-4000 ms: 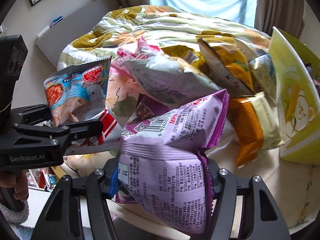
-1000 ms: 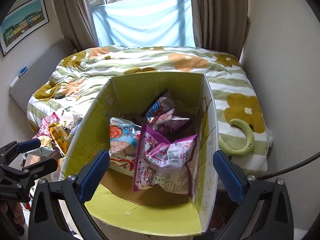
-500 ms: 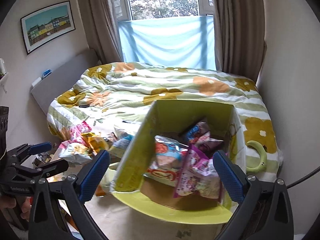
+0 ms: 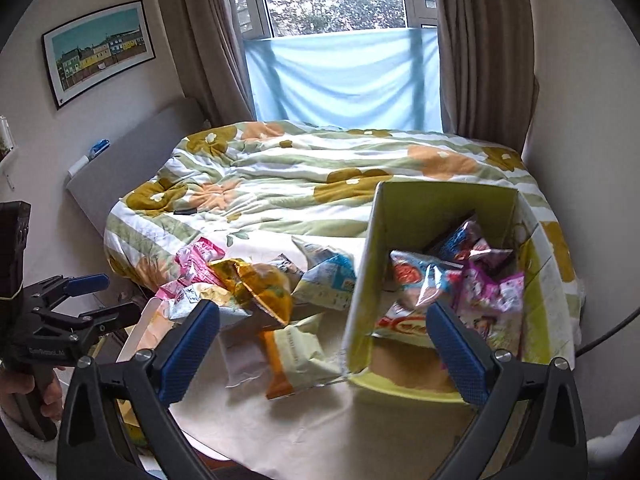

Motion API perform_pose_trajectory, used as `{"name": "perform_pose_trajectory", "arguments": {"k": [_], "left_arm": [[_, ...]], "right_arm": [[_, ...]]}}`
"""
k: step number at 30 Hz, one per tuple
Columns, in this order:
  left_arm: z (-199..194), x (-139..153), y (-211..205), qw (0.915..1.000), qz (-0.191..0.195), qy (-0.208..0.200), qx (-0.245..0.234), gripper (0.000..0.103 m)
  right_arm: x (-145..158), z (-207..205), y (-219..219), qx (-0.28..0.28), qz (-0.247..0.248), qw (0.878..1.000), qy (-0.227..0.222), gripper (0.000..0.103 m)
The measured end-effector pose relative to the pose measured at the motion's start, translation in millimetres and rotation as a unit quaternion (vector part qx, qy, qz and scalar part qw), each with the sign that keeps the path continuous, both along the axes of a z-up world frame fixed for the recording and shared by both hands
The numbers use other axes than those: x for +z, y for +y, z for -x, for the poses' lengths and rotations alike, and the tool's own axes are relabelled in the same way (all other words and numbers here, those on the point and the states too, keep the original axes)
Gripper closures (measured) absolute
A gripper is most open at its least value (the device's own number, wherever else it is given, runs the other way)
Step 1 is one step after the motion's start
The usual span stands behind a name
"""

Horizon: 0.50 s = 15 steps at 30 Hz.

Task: Organize snacks
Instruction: 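Move both tools back toward the remaining snack bags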

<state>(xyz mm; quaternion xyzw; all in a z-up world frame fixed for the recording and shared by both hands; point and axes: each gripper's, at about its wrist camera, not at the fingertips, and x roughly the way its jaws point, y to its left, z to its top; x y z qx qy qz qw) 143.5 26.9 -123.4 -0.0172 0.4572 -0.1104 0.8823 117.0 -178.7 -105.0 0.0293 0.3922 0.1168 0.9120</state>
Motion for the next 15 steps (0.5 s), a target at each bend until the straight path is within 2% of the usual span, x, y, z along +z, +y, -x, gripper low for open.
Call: {"name": "perform_pose_trajectory", "arguments": {"k": [5,8,11,15], "left_arm": [[-5,-18,15,0.9985,-0.027,0.004,-0.047,0.003],[-8,-32,17,0.9942,-0.062,-0.006,-0.088,0.003],[-12,-51,16,0.9856,-0.106,-0.018,-0.130,0.003],[-16,-76,11,0.9673,-0.172,-0.049,-0.180,0.003]], "right_arm": [[-17,5,30,-0.025,0.004,1.000,0.017,0.000],[-27,7,44,-0.042,0.008,0.999,0.023,0.000],[-43,7,58,-0.064,0.015,0.997,0.034,0.000],[-61,7,75,-0.086,0.028,0.995,0.043,0.000]]}}
